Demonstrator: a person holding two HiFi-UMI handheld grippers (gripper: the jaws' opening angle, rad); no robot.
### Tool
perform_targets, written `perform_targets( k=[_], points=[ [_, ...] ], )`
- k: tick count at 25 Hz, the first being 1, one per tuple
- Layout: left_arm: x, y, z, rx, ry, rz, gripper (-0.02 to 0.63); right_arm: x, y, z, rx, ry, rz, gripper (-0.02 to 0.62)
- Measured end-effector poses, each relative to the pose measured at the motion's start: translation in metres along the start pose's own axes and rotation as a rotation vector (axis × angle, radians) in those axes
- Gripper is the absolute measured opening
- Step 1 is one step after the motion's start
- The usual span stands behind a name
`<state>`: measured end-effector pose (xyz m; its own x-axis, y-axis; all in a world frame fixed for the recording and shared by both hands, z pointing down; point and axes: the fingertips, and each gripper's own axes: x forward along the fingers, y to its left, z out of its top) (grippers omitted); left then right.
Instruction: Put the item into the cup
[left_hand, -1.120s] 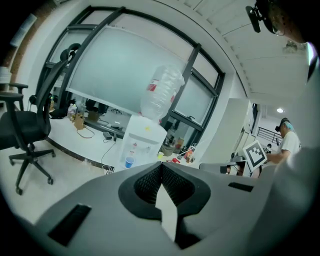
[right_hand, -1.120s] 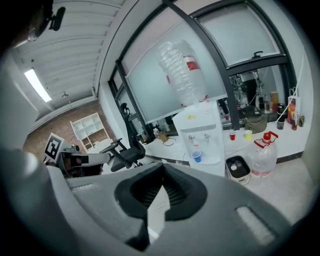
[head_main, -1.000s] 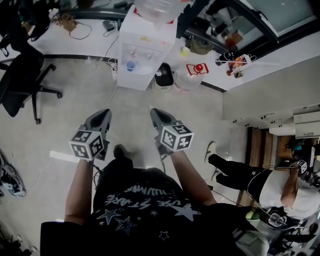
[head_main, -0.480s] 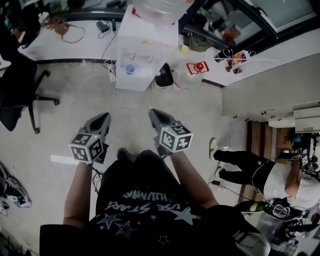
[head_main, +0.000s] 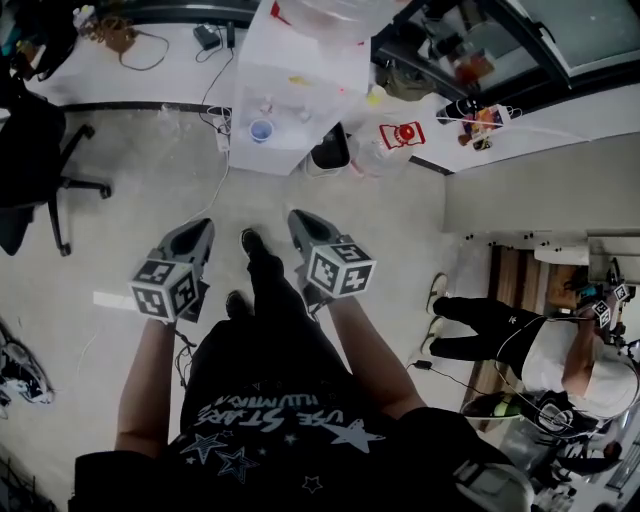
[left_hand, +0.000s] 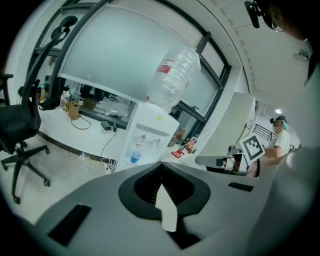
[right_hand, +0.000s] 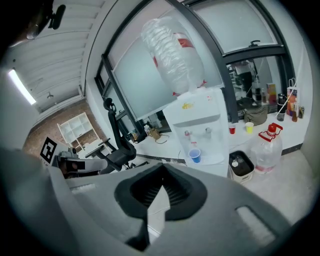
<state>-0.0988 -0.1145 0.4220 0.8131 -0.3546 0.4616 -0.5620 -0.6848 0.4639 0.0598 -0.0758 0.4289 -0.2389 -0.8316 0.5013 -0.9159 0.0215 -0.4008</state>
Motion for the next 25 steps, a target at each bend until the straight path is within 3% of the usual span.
perform_targets(
  k=[11, 25],
  points=[
    [0.055, 0.040, 0.008, -0.043, 0.025, 0.073, 0.006, 0.079, -0.052, 0.019, 0.020, 0.046, 0.033, 0.000],
    [0.143, 0.095, 0.012, -0.101, 0.062, 0.089, 0.006, 0.181, -0.105, 0.031, 0.045, 0.102, 0.039, 0.000]
  ],
)
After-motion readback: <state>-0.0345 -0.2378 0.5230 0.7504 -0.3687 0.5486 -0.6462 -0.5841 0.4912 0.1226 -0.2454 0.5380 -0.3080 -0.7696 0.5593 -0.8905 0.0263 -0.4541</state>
